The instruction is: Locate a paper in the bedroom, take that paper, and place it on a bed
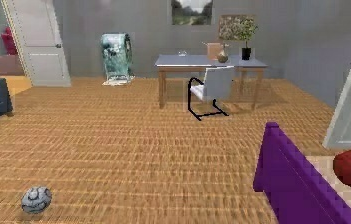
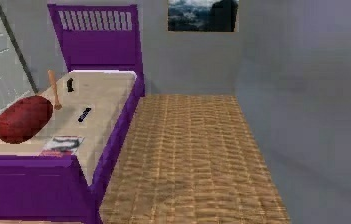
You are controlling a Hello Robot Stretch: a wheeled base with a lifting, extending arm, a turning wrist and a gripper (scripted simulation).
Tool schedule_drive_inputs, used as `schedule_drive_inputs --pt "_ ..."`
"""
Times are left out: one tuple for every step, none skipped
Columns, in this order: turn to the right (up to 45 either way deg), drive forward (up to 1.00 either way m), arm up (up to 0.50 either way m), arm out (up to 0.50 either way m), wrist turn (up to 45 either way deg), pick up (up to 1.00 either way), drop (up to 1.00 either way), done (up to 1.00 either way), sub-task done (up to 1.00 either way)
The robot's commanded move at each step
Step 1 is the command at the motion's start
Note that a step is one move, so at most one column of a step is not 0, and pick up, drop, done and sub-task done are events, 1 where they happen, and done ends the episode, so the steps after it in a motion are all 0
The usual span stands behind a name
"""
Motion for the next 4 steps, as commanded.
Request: schedule_drive_inputs --pt "0.0 0.2 0.0 0.0 0.0 0.0 0.0 0.0 0.0" --pt "-15.0 0.0 0.0 0.0 0.0 0.0 0.0 0.0 0.0" --pt "0.0 1.0 0.0 0.0 0.0 0.0 0.0 0.0 0.0" --pt "0.0 0.5 0.0 0.0 0.0 0.0 0.0 0.0 0.0"
